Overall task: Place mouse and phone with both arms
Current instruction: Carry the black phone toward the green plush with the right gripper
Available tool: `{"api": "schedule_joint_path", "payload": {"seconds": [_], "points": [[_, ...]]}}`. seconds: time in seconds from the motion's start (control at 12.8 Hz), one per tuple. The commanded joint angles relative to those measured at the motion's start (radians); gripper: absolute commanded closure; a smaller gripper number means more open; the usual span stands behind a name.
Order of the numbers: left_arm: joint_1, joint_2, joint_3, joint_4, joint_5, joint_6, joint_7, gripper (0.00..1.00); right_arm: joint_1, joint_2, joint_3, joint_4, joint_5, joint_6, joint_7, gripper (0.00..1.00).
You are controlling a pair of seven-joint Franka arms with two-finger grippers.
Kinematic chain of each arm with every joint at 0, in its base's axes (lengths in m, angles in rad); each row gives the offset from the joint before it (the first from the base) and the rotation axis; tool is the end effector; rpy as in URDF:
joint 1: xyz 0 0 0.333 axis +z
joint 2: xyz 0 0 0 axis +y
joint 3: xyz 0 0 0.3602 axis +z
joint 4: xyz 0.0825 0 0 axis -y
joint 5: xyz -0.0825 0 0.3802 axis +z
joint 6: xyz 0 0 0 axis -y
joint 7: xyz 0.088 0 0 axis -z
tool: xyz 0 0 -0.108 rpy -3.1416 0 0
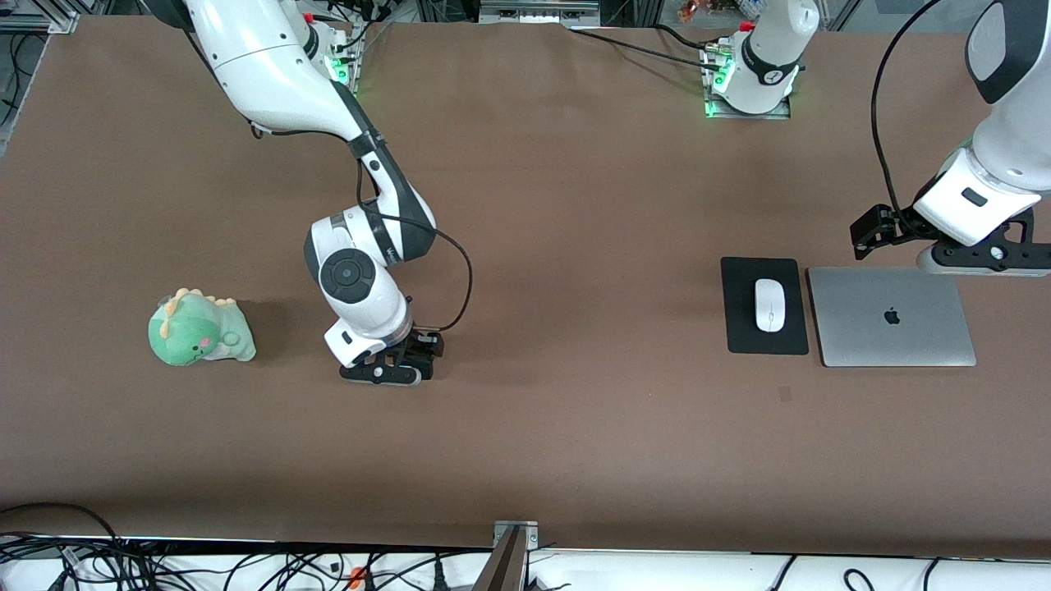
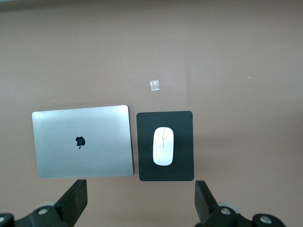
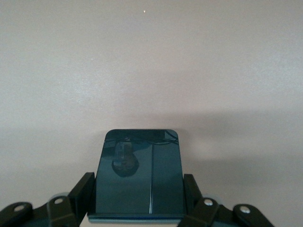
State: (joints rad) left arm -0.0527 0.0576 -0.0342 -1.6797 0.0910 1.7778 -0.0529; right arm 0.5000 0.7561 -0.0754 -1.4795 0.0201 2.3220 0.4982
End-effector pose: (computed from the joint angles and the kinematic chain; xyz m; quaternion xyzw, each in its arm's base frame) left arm 0.5826 -0.0422 0.6022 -0.9985 0.0254 -0.0233 0.0422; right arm 0.6821 0.3222 0.2700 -0.9984 0.0319 -0.0475 0.0038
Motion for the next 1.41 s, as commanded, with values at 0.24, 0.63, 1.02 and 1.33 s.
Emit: {"api": "schedule_joint_path", "payload": {"seconds": [0.24, 0.63, 1.02, 1.33], "points": [[-0.003, -0.016, -0.064, 0.026, -0.010, -0.020, 0.005, 0.00, -0.049, -0.032, -0.035, -0.018, -0.005, -0.010, -0.187, 0.37], [0.001, -0.016, -0.066, 0.028, -0.005, -0.020, 0.004, 0.00, -0.079, -0.031, -0.115, -0.016, -0.003, -0.004, -0.349, 0.38], [0.010, -0.015, -0.061, 0.028, -0.004, -0.014, 0.002, 0.00, -0.182, -0.026, -0.113, -0.041, 0.004, 0.003, -0.500, 0.38], [0.010, -0.013, -0.062, 0.028, -0.004, -0.005, 0.002, 0.00, -0.184, -0.029, -0.109, -0.114, 0.085, 0.039, -0.488, 0.38]]}}
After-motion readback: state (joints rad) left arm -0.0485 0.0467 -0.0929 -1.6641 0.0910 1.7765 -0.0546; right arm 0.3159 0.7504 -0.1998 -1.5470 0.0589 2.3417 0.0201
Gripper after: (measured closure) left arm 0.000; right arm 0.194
